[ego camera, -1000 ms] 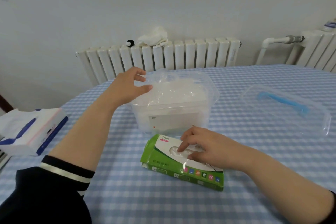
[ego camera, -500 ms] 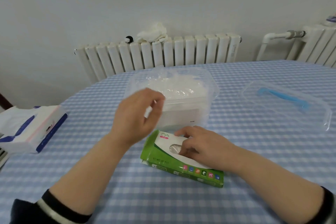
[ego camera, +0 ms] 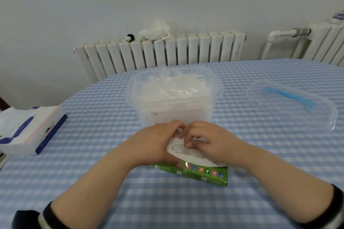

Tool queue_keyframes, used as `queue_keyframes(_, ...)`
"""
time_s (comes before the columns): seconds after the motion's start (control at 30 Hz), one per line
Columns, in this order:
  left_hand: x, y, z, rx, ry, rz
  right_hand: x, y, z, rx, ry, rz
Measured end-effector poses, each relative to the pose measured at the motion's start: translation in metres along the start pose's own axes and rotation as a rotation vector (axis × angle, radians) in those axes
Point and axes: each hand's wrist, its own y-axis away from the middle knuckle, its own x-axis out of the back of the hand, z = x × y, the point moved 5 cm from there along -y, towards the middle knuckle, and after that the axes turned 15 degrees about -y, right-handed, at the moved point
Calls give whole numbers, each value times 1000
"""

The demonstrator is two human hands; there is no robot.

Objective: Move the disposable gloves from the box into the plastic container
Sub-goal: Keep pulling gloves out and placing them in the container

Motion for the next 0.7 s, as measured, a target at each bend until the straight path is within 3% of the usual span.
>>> queue_keyframes(0.33, 0, 1, 0, 29, -63, -1, 19, 3, -13, -4, -358, 223)
queue_keyframes(0.47, 0, 1, 1, 44, -66, -26, 29, 5, -14, 22, -625, 368)
queue_keyframes(0.53, 2, 3, 2, 52, -48, -43, 33, 5, -15, 21, -629, 328)
queue_keyframes(0.63, 4, 5, 3, 47, -40, -54, 24, 5, -16, -117, -459, 68)
queue_keyframes(0.7, 5, 5, 2, 62, 8, -50, 18, 7, -15, -159, -312, 30)
